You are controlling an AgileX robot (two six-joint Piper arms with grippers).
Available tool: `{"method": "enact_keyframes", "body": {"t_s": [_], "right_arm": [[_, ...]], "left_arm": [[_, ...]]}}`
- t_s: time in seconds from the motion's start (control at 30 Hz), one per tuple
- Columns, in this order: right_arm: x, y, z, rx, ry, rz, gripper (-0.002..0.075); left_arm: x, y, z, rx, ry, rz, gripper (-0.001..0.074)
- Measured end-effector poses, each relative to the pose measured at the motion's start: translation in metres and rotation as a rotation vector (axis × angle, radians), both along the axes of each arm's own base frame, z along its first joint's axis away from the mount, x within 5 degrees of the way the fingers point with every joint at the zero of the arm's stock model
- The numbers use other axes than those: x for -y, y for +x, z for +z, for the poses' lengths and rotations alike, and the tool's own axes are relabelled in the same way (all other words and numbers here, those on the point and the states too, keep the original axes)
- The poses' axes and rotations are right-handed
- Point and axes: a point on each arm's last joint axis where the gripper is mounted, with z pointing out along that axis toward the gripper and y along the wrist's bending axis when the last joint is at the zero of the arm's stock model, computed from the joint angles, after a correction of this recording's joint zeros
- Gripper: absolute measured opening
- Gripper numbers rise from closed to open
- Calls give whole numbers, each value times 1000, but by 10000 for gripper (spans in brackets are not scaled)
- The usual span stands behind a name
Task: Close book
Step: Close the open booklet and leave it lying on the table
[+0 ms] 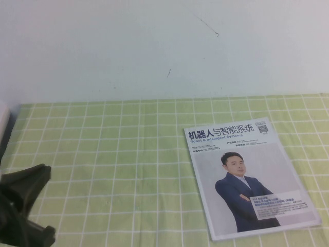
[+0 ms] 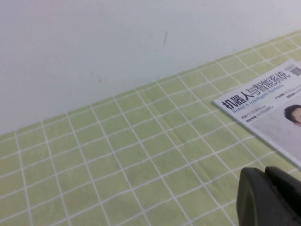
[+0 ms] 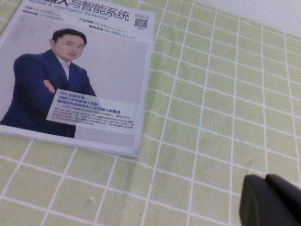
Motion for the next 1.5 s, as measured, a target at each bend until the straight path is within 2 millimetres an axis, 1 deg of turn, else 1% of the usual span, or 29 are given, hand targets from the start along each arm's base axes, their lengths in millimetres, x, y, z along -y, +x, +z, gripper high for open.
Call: {"method": "enact_keyframes", "body": {"t_s": [0.13,0.33,0.47,0.6,0.67,0.8,0.87,0.93,1.03,1.27,1.5], "right_arm": [[0,0,0,0,2,0,-3],[0,0,0,0,2,0,-3],[0,0,0,0,4,1,-3],[0,0,0,-1,6,2,-3],[0,0,0,-1,6,2,-3],[0,0,0,-1,6,2,-3],[0,0,0,-1,6,2,-3],[0,0,0,-1,6,2,-3],[0,0,0,-1,6,2,-3],[0,0,0,-1,6,2,-3],[-1,0,0,-1,7,2,-3]], "left_arm": [[-20,-16,-6,73,-19,56,-4],[-44,-40,-33,177,-80,166,-4],[-54,-54,-48,241,-158,241,-4],[-59,-64,-52,315,-217,273,-4],[-58,-65,-56,329,-230,267,-4],[-55,-63,-72,264,-257,255,-4],[-53,-61,-82,232,-224,241,-4],[-51,-60,-96,206,-133,214,-4],[-50,-59,-109,175,-71,192,-4],[-54,-59,-114,127,-86,281,-4],[-58,-60,-122,27,-94,380,-4]]}}
